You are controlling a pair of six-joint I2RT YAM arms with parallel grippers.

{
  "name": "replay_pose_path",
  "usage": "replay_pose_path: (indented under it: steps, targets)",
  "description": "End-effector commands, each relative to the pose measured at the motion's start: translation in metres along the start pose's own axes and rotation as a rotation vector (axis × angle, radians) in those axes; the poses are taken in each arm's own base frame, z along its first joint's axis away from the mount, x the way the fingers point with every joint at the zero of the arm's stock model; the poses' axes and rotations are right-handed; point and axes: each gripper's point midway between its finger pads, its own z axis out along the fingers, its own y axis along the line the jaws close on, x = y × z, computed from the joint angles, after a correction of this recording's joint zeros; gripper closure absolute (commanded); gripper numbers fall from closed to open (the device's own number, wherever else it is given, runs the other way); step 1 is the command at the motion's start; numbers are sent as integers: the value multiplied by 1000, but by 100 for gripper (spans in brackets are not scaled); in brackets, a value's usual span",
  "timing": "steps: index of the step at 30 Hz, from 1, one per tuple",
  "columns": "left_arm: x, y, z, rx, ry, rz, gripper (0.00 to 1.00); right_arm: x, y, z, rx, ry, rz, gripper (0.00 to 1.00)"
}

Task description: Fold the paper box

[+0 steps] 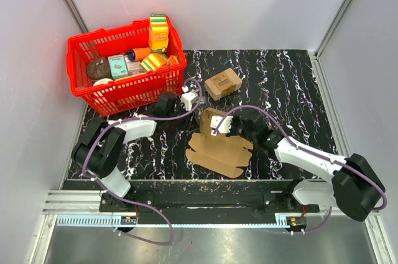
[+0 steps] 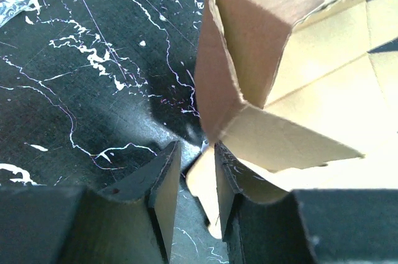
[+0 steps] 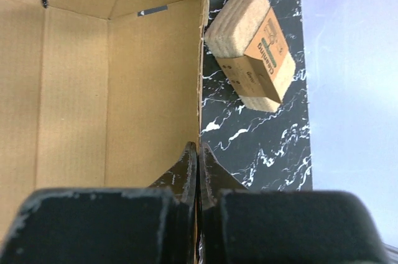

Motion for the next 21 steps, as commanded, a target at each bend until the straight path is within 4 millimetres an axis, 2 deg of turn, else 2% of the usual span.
replay_pose_path:
  steps: [1,13,16,21]
  targets:
    - [-19,-1,-2,-3,-50,45,66,-17,-26,-6,109,-61,-45,98]
    - [-19,2,0,-15,-43,41,64,-9,-7,0,74,-28,-114,98]
    - [-18,2,-1,-16,-47,66,54,-7,-3,-1,64,-14,-122,98]
    - [-19,2,-2,-13,-57,86,44,-8,-1,-2,57,-16,-124,98]
